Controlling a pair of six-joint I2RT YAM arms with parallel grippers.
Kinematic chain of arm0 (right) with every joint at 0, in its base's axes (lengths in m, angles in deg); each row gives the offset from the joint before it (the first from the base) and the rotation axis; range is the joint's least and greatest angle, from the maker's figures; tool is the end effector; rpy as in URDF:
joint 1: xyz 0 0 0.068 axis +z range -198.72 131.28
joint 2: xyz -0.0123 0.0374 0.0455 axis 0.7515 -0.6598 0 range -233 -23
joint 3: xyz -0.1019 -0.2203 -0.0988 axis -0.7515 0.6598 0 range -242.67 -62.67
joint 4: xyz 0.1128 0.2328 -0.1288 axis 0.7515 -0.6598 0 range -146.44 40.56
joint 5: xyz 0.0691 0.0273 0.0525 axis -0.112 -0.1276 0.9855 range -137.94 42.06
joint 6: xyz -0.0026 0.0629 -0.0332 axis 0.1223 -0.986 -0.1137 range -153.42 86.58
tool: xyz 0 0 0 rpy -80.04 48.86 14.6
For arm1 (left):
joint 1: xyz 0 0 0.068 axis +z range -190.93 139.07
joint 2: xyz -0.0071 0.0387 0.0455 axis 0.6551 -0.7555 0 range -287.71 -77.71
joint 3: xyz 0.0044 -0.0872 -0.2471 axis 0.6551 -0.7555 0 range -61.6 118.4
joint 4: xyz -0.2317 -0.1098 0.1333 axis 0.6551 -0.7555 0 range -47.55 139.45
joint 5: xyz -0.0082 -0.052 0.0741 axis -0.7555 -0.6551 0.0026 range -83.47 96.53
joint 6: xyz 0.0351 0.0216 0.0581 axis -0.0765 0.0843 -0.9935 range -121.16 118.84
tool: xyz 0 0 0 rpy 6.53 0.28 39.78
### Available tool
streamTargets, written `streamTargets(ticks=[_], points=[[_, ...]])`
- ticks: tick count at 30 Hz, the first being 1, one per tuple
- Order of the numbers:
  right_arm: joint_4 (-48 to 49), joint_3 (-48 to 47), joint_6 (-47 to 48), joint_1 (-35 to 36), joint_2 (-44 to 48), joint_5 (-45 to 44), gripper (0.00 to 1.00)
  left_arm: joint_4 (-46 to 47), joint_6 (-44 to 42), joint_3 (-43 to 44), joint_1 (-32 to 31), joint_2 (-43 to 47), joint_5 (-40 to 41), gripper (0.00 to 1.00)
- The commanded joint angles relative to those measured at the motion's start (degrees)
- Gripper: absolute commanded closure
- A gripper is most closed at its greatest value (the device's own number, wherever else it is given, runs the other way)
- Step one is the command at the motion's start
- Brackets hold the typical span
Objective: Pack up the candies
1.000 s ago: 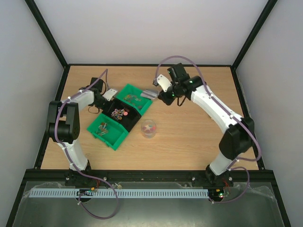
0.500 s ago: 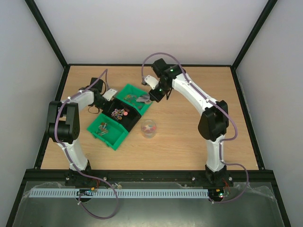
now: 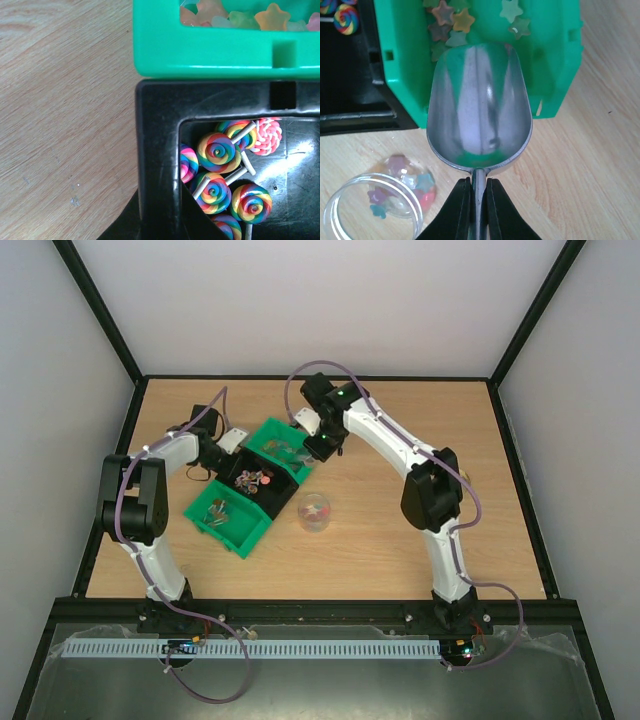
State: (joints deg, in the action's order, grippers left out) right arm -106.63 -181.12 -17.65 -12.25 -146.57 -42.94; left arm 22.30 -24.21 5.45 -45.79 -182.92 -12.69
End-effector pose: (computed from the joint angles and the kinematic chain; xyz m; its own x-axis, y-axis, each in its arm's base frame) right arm 0.3989 0.3012 0.2423 -0.5155 -0.7177 -0.4682 -0.7946 0.6048 -0.0522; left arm 0.3898 -0.0525 0.1177 -0.7481 0.4347 -0.5014 0.5542 0.8248 -0.1118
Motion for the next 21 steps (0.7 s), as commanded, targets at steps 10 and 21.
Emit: streamTargets(ticks=[10,21], points=[[-5.0,-7.7,-2.4,1.6,-7.5,-7.9,0.99,-0.6,1.4,-1.0,-1.3,2.2,-0.3,0.98],[-4.5,-13.3,-2.5,1.7,-14.8,-9.6,0.99,0.0,0.4,-2.2,-2.9,2.8,0.7,0.98]])
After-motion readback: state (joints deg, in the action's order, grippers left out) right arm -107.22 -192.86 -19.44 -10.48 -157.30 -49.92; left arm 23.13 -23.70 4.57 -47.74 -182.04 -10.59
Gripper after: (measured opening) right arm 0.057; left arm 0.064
